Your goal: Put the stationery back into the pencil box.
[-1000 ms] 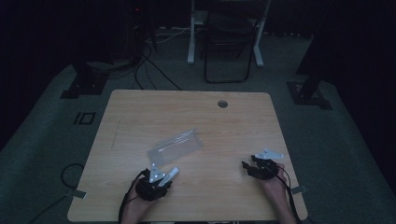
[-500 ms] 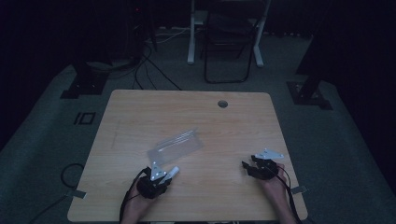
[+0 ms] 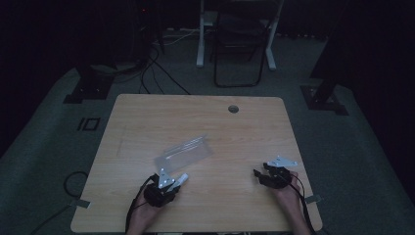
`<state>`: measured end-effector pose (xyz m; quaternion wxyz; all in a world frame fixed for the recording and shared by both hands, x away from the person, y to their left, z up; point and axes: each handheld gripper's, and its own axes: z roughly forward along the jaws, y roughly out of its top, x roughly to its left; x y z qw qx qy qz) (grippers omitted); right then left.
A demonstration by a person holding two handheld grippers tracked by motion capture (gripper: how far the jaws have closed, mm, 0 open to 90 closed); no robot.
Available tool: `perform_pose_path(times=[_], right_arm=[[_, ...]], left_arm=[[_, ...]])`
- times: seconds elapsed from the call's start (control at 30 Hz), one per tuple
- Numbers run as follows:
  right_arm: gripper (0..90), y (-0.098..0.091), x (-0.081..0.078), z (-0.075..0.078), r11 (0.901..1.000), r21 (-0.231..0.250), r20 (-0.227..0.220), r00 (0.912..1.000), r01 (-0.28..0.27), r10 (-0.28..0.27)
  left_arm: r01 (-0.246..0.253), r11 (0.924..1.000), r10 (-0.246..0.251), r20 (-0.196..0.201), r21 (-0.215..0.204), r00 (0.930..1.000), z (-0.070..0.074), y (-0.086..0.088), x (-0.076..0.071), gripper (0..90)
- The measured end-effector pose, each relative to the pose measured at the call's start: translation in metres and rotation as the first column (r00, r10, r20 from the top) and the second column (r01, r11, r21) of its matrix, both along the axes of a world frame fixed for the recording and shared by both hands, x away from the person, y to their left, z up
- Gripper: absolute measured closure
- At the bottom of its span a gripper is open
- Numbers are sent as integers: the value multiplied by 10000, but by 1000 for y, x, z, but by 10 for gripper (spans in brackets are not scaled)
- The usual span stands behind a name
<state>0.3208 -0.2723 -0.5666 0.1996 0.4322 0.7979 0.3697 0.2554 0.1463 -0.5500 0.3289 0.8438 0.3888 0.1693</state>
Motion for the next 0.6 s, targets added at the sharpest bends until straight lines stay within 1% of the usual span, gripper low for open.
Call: perform_pose_path(times=[0.33,0.6], right_arm=[[451,0,0,0,10000,-1,6,10000,0,0],[451,0,0,0,10000,-4,11,10000,-5,5]], left_arm=[[141,9998,-134,502,-129,9986,12,1,-5,708],[204,9997,-194,730,-127,9971,18,2,-5,708]])
